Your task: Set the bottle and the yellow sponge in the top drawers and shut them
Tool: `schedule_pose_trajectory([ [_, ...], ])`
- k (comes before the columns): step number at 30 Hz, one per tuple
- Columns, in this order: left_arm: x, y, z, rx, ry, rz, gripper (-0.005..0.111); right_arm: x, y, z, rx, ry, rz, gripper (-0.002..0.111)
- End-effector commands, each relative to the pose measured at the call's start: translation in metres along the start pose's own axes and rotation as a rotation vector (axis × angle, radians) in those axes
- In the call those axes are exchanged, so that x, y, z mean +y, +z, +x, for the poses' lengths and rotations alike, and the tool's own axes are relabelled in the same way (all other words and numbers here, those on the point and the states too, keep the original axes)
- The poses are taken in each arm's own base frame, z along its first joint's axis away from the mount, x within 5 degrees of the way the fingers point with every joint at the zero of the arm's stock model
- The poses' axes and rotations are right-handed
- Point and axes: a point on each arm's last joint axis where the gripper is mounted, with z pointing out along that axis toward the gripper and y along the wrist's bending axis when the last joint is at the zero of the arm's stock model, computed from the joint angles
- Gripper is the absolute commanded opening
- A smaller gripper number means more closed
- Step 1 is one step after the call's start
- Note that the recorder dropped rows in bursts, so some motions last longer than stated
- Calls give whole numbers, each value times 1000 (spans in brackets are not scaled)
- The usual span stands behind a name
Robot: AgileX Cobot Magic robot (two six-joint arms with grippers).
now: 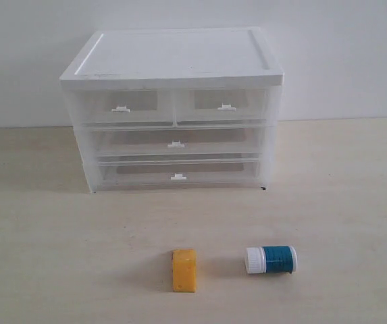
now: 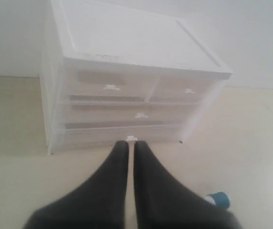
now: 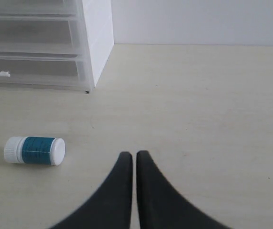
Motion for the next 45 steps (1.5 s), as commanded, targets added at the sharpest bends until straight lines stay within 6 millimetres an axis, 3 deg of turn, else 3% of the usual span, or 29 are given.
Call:
schedule_pose_trajectory([
  [1,14,26,-6,99,-6,-23,4,0,0,-1,-17,-2,7,0],
  [6,23,58,-12,191,-53,-6,4,0,0,-1,-17,-2,7,0],
  [10,4,90,-17,242,19,45,4,0,0,-1,-17,-2,7,0],
  [15,-11,133,-11,353,94,-82,4,0,0,-1,-17,-2,7,0],
  [19,-17,186,-1,336,212,-165,4,0,0,-1,-17,-2,7,0],
  [25,-9,241,7,345,276,-170,4,0,0,-1,-17,-2,7,0],
  [30,-7,258,4,286,246,-157,4,0,0,-1,-17,-2,7,0],
  [34,-5,259,-2,248,227,-157,4,0,0,-1,-17,-2,7,0],
  [40,21,257,-10,234,166,-221,4,0,0,-1,-15,-2,7,0],
  [45,30,257,-12,224,155,-239,4,0,0,-1,-17,-2,7,0],
])
